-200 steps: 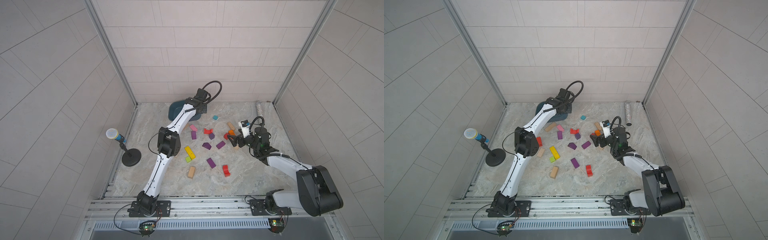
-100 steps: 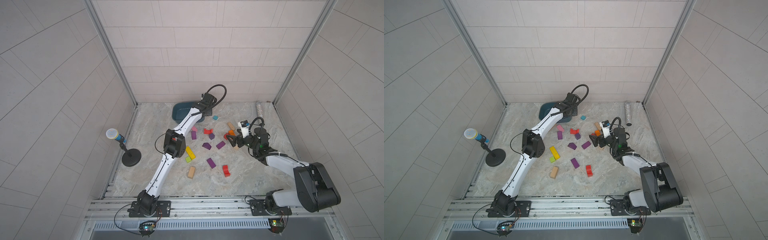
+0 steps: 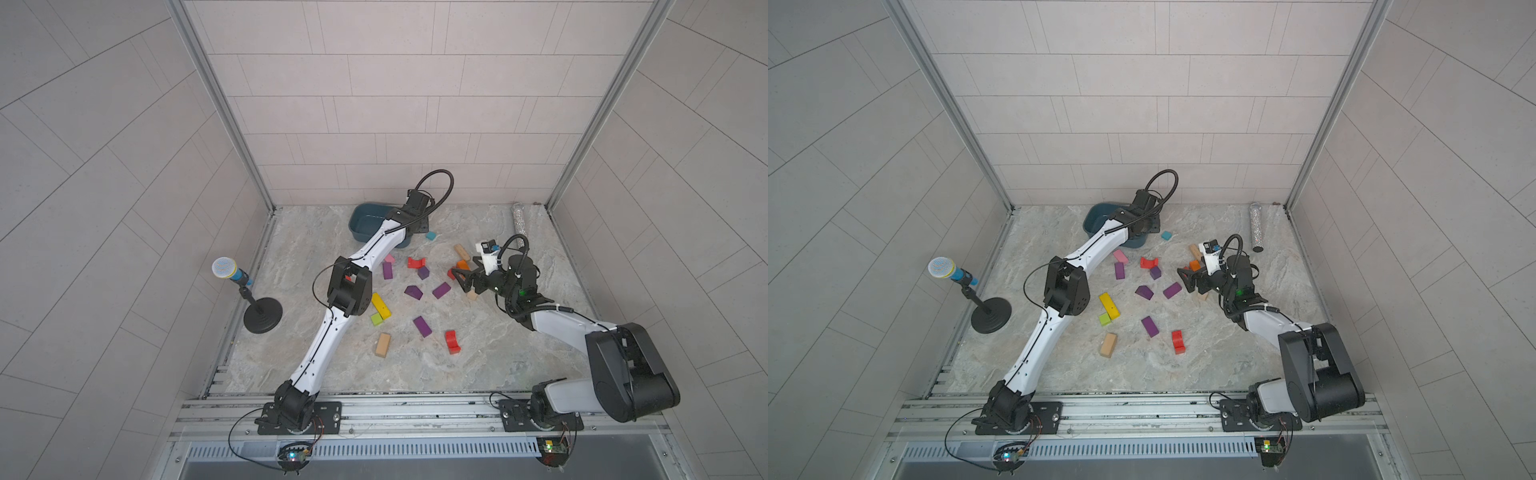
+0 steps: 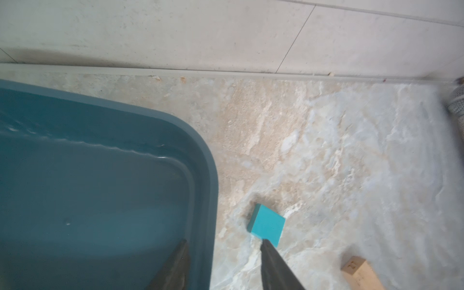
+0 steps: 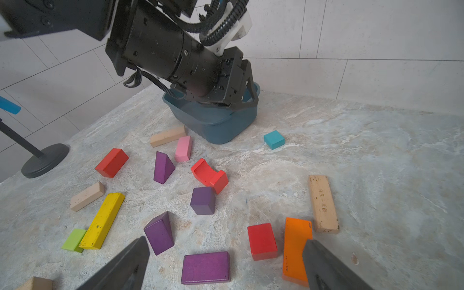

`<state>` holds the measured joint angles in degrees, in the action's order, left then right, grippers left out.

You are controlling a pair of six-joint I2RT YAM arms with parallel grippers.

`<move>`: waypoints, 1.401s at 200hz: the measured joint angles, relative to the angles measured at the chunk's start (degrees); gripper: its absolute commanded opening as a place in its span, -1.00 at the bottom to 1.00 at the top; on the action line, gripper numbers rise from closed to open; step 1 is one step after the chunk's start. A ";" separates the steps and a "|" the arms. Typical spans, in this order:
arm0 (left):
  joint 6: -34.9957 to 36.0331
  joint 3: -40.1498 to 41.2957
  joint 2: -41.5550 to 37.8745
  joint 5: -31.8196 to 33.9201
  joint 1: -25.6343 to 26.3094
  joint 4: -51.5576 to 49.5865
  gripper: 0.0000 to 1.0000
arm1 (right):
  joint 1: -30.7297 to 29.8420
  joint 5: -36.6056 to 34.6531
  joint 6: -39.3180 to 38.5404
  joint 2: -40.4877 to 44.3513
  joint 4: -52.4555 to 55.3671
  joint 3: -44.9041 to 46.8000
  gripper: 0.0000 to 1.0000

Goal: Pick purple bricks into the storage bin
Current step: Place the storage box at the center of the board, then adjust the storage box at the center of the board.

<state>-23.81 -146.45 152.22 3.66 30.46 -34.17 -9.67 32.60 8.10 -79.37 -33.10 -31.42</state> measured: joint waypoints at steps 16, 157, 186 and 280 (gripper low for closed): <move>2.14 0.96 -0.70 -0.70 0.00 0.66 0.37 | 0.00 0.31 0.20 -0.61 -0.11 0.00 1.00; 20.92 16.76 -22.32 2.54 -20.92 -6.99 0.79 | 0.00 1.68 1.20 -1.70 -0.09 0.00 1.00; 23.69 12.33 -15.69 2.29 -20.68 -10.49 1.00 | 0.00 1.77 1.22 -1.70 -0.11 0.00 1.00; 29.64 5.88 -9.40 1.42 -22.34 -13.14 0.98 | -0.02 2.08 1.22 -1.70 -0.11 0.00 1.00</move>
<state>5.82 -140.57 142.82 5.08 8.12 -47.31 -9.69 34.68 9.32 -81.08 -33.21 -31.42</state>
